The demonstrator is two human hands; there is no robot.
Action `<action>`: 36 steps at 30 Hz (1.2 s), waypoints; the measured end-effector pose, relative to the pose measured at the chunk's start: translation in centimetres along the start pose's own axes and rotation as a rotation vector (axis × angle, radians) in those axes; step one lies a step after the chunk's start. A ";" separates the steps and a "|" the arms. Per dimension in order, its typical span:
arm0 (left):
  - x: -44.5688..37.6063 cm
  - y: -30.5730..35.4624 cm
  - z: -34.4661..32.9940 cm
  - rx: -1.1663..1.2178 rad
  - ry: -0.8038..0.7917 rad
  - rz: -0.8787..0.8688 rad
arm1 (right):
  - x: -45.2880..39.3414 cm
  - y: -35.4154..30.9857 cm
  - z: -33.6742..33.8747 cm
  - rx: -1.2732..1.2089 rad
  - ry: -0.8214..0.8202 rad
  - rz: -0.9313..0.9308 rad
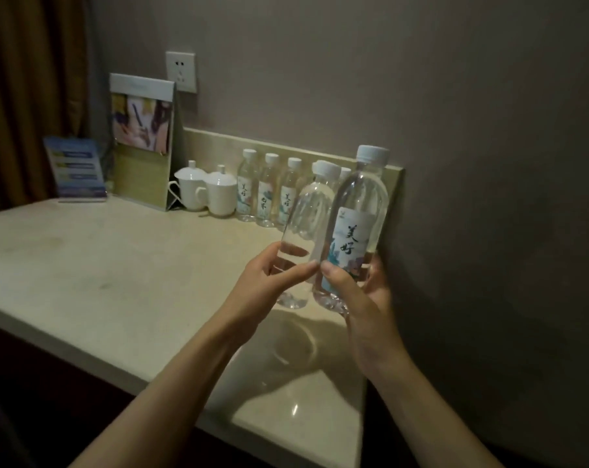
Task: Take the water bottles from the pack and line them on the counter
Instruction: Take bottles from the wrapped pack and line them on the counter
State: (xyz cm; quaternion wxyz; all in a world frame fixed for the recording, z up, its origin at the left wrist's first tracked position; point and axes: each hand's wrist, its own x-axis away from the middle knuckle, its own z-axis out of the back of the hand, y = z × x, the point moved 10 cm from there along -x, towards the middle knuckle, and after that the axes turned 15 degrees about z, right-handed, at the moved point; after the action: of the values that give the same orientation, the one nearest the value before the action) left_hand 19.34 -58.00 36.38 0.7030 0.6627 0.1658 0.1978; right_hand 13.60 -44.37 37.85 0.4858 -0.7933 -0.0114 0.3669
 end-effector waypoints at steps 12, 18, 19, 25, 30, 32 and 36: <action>-6.3 0.7 5.9 -0.369 0.166 -0.029 | -5.6 6.4 -4.7 0.090 -0.134 -0.010; -11.0 -0.6 8.9 -0.107 0.132 0.008 | -7.5 10.7 -6.0 0.063 -0.096 -0.101; -11.9 -0.8 9.5 -0.066 0.137 0.013 | -7.8 11.7 -6.2 0.067 -0.084 -0.117; -17.3 -1.8 12.2 -0.063 0.029 0.056 | -10.4 16.7 -7.4 0.270 -0.003 -0.165; -20.7 -2.2 14.5 -0.119 -0.081 0.061 | -12.5 19.7 -9.0 0.396 0.005 -0.209; -21.5 -2.5 15.1 -0.111 -0.095 0.072 | -12.7 20.3 -9.2 0.424 0.075 -0.202; -23.0 -2.3 15.5 -0.181 -0.194 0.080 | -12.9 21.0 -9.4 0.480 0.179 -0.191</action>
State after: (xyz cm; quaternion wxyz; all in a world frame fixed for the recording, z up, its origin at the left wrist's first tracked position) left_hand 7.18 -83.01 34.43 0.7640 0.6188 0.0521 0.1750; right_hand 2.64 -67.48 31.32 0.6913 -0.6800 0.0440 0.2402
